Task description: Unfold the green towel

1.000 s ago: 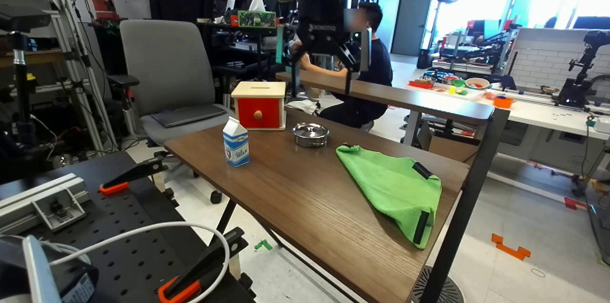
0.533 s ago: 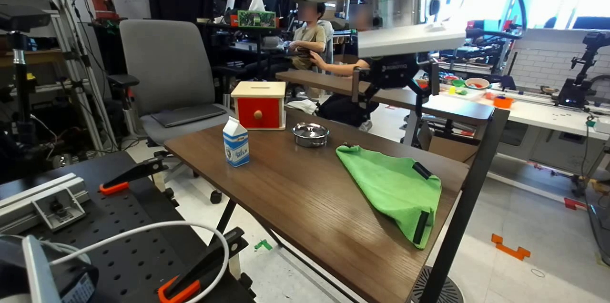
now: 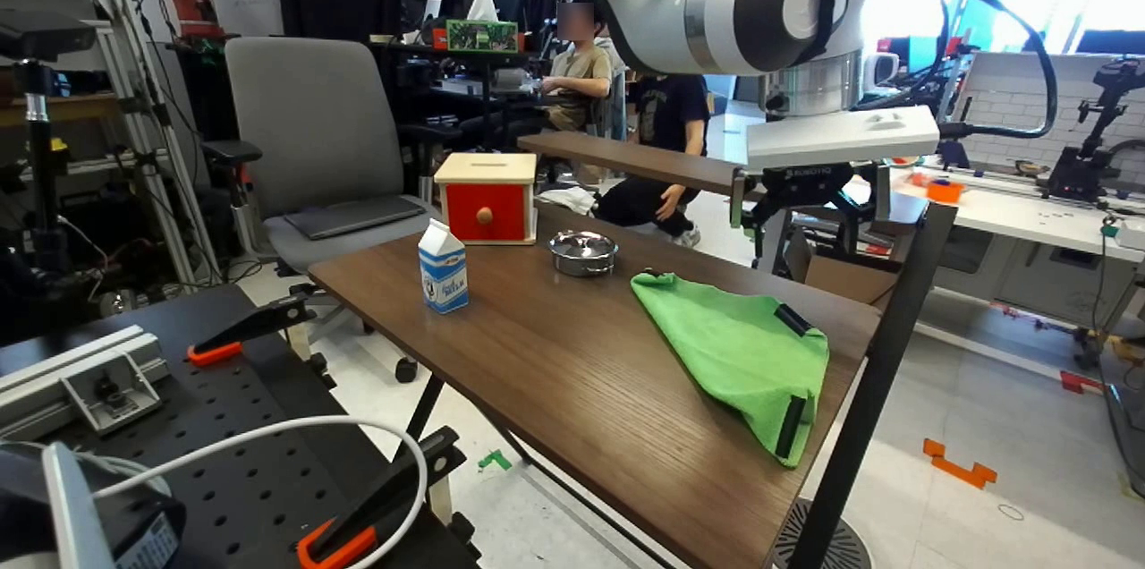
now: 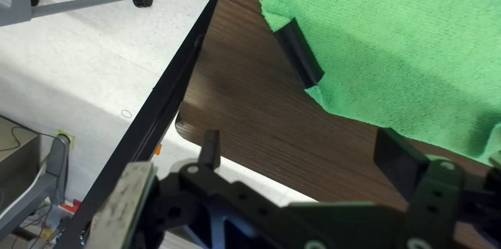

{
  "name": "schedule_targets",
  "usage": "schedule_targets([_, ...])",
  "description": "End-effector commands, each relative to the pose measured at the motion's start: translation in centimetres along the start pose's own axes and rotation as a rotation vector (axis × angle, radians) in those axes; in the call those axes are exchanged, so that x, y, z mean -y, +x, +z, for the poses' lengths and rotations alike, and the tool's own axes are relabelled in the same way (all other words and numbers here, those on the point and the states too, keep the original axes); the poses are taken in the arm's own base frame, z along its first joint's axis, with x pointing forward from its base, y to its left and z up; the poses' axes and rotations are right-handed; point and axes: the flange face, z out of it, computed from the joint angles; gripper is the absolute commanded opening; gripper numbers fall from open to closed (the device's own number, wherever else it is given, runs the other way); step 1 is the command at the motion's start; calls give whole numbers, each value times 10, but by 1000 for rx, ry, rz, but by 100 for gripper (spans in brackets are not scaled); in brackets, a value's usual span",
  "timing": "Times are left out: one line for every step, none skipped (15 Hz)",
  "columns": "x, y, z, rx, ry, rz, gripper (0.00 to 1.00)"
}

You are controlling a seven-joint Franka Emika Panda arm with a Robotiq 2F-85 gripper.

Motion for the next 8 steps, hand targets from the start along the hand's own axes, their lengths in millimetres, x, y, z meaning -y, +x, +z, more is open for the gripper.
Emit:
schedule_targets([-20,15,16,38,8,15,100])
schedule_targets([-23,17,19,58,16,9,100])
schedule_targets([-25,18,23,76,25,4,100])
schedule_targets([-27,19,27,88,33,4,100])
schedule_targets([-29,19,31,98,35,3,100])
schedule_targets([-30,19,34,110,40,1,100])
schedule_targets([-31,20,37,119,46,-7,100])
schedule_targets([-32,20,41,128,52,-7,100])
